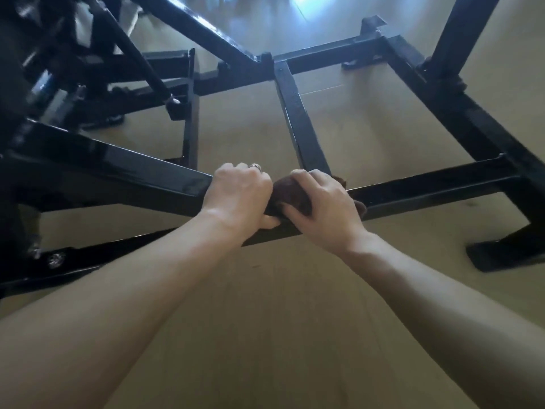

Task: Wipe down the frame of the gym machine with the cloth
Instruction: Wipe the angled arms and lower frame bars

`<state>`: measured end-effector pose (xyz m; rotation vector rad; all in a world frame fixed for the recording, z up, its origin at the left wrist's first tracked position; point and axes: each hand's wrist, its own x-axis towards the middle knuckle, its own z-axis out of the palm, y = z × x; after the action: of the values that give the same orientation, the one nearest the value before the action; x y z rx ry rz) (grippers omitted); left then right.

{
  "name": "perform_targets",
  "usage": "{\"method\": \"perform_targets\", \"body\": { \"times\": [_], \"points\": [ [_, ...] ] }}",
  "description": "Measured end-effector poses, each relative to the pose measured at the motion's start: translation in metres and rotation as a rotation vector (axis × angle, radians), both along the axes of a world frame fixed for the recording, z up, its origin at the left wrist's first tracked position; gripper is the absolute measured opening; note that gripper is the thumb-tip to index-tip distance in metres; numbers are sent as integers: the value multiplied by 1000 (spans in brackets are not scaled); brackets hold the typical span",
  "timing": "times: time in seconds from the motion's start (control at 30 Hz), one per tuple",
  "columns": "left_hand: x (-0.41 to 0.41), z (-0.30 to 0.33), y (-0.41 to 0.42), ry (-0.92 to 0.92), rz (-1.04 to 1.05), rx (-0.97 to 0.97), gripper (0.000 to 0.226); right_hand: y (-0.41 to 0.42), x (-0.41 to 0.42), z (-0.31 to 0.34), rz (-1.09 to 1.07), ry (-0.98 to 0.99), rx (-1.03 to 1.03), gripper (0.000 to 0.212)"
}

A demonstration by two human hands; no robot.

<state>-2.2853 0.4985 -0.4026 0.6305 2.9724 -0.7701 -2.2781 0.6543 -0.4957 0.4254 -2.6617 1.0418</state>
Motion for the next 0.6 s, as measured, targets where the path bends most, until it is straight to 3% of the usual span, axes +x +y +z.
{"method": "perform_targets", "body": {
  "times": [0.17, 0.43, 0.6],
  "points": [
    [0, -3, 3, 15, 39, 6, 63, 12, -3, -21, 8, 167, 98, 40],
    [1, -4, 3, 40, 32, 19, 63, 16, -8, -30, -59, 219, 257, 43],
    [0, -2, 3, 16, -3, -6, 61, 17, -11, -25, -181, 145, 112, 44]
  ]
}}
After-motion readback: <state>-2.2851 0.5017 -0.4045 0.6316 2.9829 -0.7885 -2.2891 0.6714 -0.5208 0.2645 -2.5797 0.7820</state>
